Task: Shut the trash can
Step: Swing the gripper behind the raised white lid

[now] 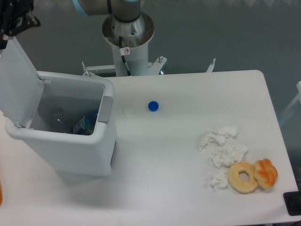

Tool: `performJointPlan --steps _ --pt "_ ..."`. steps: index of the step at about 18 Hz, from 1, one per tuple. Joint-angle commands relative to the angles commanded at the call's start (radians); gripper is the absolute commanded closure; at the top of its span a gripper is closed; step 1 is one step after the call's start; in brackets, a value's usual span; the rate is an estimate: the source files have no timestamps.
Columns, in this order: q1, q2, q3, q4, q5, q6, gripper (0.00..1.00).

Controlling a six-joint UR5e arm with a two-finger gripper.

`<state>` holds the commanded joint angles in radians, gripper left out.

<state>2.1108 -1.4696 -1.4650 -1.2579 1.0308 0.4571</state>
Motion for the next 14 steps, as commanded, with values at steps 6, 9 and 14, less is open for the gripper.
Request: performJointPlan --steps 6,9,14 --pt "0.0 0.006 0.003 0.002 0.0 -0.003 1.0" --pt "-0.005 0.009 0.012 0.003 -0.002 -0.003 1.0" --pt "-0.021 0.0 0.023 0.005 -0.002 0.002 1.0"
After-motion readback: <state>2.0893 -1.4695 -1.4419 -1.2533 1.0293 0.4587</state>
